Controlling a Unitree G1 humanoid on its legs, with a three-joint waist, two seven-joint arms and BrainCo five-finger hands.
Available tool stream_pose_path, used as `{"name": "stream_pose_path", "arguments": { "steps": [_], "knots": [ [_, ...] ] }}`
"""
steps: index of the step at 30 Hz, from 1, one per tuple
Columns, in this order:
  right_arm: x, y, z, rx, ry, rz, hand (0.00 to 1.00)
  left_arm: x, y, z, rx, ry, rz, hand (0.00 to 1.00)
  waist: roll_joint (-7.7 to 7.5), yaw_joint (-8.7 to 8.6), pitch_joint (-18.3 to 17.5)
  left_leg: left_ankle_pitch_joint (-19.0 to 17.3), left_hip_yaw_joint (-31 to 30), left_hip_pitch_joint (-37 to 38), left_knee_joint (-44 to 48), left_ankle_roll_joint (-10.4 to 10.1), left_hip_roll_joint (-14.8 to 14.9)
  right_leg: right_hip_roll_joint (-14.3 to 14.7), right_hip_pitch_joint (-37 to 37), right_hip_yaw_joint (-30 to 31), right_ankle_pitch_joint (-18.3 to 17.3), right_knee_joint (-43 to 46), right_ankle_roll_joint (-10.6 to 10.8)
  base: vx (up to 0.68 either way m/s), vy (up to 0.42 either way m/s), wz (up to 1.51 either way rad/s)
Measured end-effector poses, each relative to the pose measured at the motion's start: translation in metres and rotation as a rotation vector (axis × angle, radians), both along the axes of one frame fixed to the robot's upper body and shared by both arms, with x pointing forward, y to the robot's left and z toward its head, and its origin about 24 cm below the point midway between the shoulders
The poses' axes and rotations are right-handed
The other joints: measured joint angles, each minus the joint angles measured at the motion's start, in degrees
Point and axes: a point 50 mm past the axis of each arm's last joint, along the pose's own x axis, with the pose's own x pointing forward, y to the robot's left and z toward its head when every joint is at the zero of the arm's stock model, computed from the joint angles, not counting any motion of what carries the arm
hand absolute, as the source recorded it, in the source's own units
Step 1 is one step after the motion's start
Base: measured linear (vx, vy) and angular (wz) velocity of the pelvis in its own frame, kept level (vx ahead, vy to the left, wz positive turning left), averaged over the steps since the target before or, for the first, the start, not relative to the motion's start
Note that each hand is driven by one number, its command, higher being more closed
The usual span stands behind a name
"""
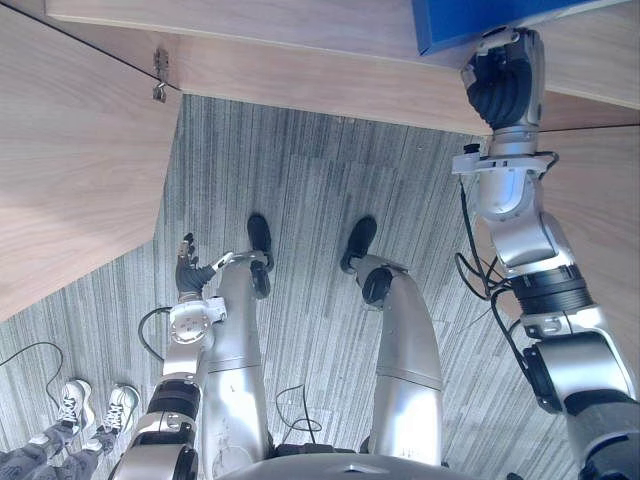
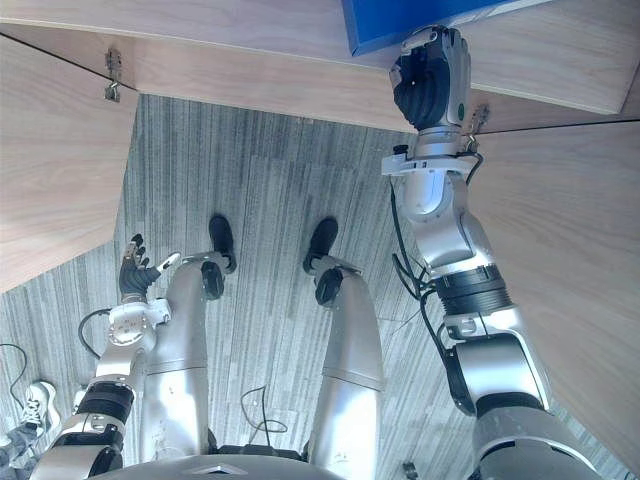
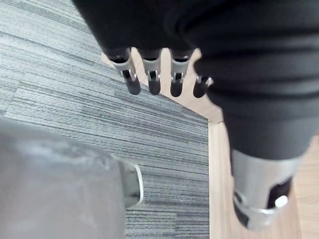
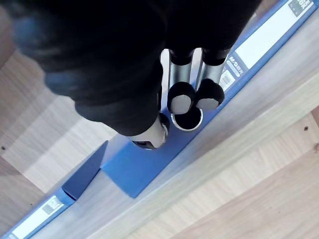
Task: Walk over to the cabinet, pick up the folder, carry it to the office cabinet, place the folder inside the office cabinet, then close the office cabinet door
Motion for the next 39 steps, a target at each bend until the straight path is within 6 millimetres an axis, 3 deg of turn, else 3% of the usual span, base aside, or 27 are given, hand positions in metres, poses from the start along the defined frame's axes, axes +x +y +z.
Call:
{"name": "stream_pose_path", "arguments": {
  "steps": [5, 15, 30, 35, 39],
  "knots": [
    [0.016, -0.013, 0.005, 0.019, 0.069, -0.043, 1.0, 0.0, 0.0, 0.0, -0.001, -0.003, 0.0, 0.0, 0.0, 0.4, 0.0, 0.0, 0.03, 0.01, -0.14, 0.0, 0.04, 0.04, 0.06, -0.05, 0.09, -0.28, 0.0, 0.0, 0.0, 0.0],
    [0.027, -0.02, 0.027, -0.037, 0.081, -0.089, 1.0, 0.0, 0.0, 0.0, 0.0, -0.008, -0.001, 0.0, 0.0, 0.5, 0.0, 0.1, 0.01, 0.0, -0.6, 0.0, 0.04, 0.06, 0.16, -0.24, 0.22, -0.9, 0.05, 0.0, 0.0, 0.0],
    [0.035, 0.004, 0.074, -0.026, 0.053, -0.005, 1.0, -0.001, 0.0, 0.0, -0.039, -0.013, 0.007, 0.0, 0.15, 0.67, 0.32, 0.84, -0.02, 0.0, -2.81, -0.3, -0.36, -0.08, 0.06, -0.77, 0.44, -1.9, 0.05, 0.0, -0.001, 0.02],
    [0.032, 0.013, 0.1, 0.014, 0.0, 0.039, 1.0, 0.0, 0.0, 0.004, -0.072, -0.043, 0.016, 0.0, 0.26, 0.86, 1.63, 1.83, -0.5, -0.04, -4.28, -0.83, -0.75, -0.28, -0.14, -1.3, 0.4, -2.03, 0.02, 0.0, -0.012, 0.08],
    [0.031, 0.014, 0.103, 0.058, -0.009, 0.071, 1.0, 0.0, -0.001, 0.004, -0.079, -0.043, 0.018, 0.0, 0.26, 0.52, 1.63, 3.13, -0.93, -0.02, -5.99, -1.26, -1.48, -0.81, -0.37, -1.77, 0.37, -2.24, 0.01, -0.01, -0.019, 0.16]
  ]
}}
